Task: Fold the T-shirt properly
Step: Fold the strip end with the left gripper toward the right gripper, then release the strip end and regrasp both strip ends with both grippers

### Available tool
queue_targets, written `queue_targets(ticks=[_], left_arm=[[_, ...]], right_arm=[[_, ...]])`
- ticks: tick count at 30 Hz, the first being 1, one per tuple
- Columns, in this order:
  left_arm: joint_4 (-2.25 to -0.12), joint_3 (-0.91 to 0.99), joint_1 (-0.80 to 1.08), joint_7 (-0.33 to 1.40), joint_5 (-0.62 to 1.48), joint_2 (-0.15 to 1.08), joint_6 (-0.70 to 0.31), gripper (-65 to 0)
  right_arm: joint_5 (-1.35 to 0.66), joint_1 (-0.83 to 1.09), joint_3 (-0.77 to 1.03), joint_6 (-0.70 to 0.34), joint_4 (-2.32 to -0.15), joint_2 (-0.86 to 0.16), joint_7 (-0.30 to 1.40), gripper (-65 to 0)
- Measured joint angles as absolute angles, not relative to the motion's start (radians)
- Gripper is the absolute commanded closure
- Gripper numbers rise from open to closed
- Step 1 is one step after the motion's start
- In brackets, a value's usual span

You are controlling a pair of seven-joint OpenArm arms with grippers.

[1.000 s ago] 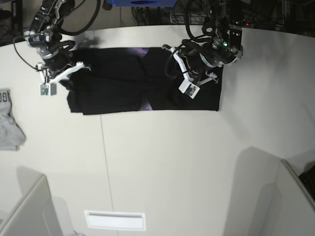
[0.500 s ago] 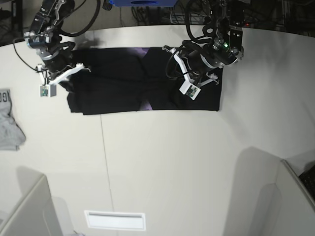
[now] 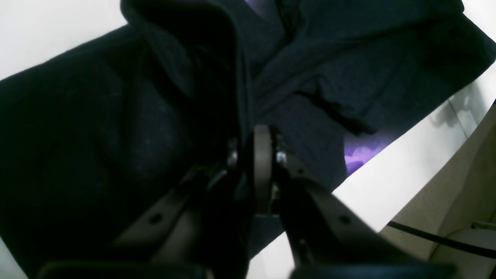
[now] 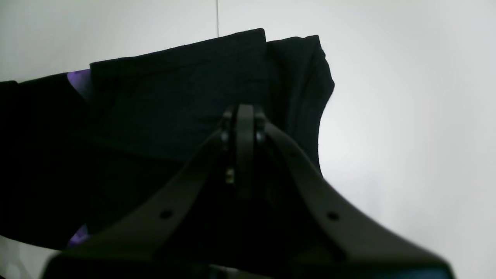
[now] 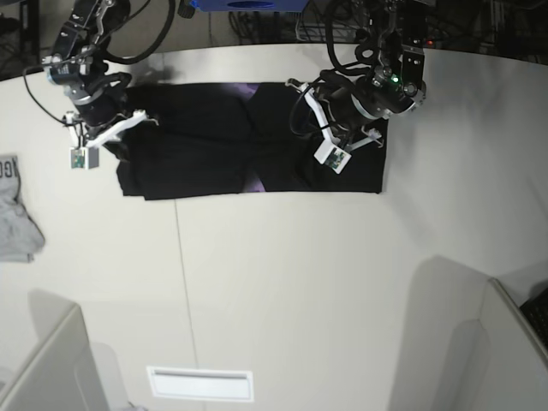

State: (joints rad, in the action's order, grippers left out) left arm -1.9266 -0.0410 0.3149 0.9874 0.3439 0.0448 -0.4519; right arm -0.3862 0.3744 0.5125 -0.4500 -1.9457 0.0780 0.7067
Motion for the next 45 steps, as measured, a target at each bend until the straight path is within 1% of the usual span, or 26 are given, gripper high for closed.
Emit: queue_targets(ticks=[7, 10, 12, 14, 16, 19, 21, 24, 26, 27, 28, 29, 30, 31, 32, 35, 36, 37, 38, 41, 43, 45], left_arm=[[-1.926, -0.047, 0.310, 0.988, 0.344, 0.044, -0.451, -0.2], [-1.917, -0.051, 0.284, 0.987, 0.347, 0.039, -0.451, -18.9], [-1.893, -0.069, 0.266, 0.984, 0.342, 0.032, -0.451, -28.3], [-1.853, -0.137, 0.233, 0.989, 0.337, 0.031, -0.448, -34.7], [-1.806, -0.239, 0.196, 0.986, 0.344, 0.028, -0.449, -37.8], [-1.751, -0.343, 0.152, 0.986, 0.351, 0.016, -0.452, -37.4], [-1.755, -0.352, 0.148, 0.986, 0.356, 0.018, -0.452, -37.4], [-1.813, -0.269, 0.162, 0.991, 0.348, 0.024, -0.452, -37.2], [-1.895, -0.136, 0.200, 0.983, 0.353, 0.020, -0.453, -35.4], [-1.935, -0.048, 0.227, 0.978, 0.363, 0.019, -0.456, -31.4], [-1.963, 0.036, 0.255, 0.974, 0.369, 0.020, -0.457, -25.5], [-1.970, 0.130, 0.279, 0.975, 0.366, 0.020, -0.464, -15.3], [-1.962, 0.227, 0.296, 0.984, 0.356, 0.031, -0.478, -2.8], [-1.949, 0.325, 0.307, 0.993, 0.340, 0.044, -0.516, 0.0], [-1.932, 0.418, 0.313, 0.996, 0.342, 0.055, -0.560, 0.0], [-1.878, 0.699, 0.317, 0.978, 0.352, 0.095, -0.657, 0.0], [-1.856, 0.768, 0.319, 0.977, 0.347, 0.114, -0.690, 0.0], [-1.829, 0.819, 0.321, 0.983, 0.343, 0.141, -0.690, 0.0], [-1.799, 0.865, 0.326, 0.985, 0.340, 0.164, -0.690, 0.0], [-1.698, 0.938, 0.320, 0.978, 0.343, 0.210, -0.689, 0.0], [-1.636, 0.960, 0.316, 0.975, 0.347, 0.220, -0.690, 0.0], [-1.605, 0.970, 0.319, 0.976, 0.345, 0.216, -0.690, 0.0]], right_arm=[[-0.386, 0.374, 0.513, -0.450, -1.946, 0.078, 0.707, 0.0], [-0.386, 0.374, 0.513, -0.450, -1.945, 0.079, 0.707, 0.0], [-0.386, 0.374, 0.513, -0.450, -1.945, 0.080, 0.707, 0.0], [-0.386, 0.372, 0.513, -0.450, -1.945, 0.080, 0.707, 0.0], [-0.386, 0.371, 0.515, -0.450, -1.944, 0.080, 0.707, 0.0], [-0.386, 0.372, 0.518, -0.450, -1.944, 0.080, 0.707, 0.0], [-0.387, 0.372, 0.518, -0.450, -1.944, 0.080, 0.707, 0.0], [-0.387, 0.372, 0.519, -0.450, -1.943, 0.080, 0.707, 0.0], [-0.386, 0.371, 0.520, -0.450, -1.943, 0.080, 0.707, 0.0], [-0.388, 0.371, 0.520, -0.450, -1.944, 0.078, 0.707, 0.0], [-0.390, 0.371, 0.520, -0.450, -1.943, 0.077, 0.707, 0.0], [-0.390, 0.372, 0.520, -0.450, -1.943, 0.078, 0.707, 0.0], [-0.390, 0.371, 0.520, -0.450, -1.943, 0.078, 0.708, 0.0], [-0.390, 0.370, 0.520, -0.450, -1.943, 0.078, 0.712, 0.0], [-0.392, 0.361, 0.520, -0.450, -1.943, 0.077, 0.749, -1.1], [-0.400, 0.293, 0.567, -0.455, -1.942, 0.083, 0.917, -32.6], [-0.395, 0.262, 0.592, -0.454, -1.941, 0.083, 0.972, -41.0], [-0.389, 0.233, 0.614, -0.454, -1.938, 0.082, 1.009, -46.7], [-0.396, 0.209, 0.630, -0.453, -1.924, 0.077, 1.025, -48.2], [-0.395, 0.152, 0.648, -0.454, -1.853, 0.070, 1.080, -46.5], [-0.402, 0.119, 0.646, -0.462, -1.783, 0.042, 1.122, -46.7], [-0.390, 0.080, 0.658, -0.497, -1.707, 0.020, 1.158, -46.7]])
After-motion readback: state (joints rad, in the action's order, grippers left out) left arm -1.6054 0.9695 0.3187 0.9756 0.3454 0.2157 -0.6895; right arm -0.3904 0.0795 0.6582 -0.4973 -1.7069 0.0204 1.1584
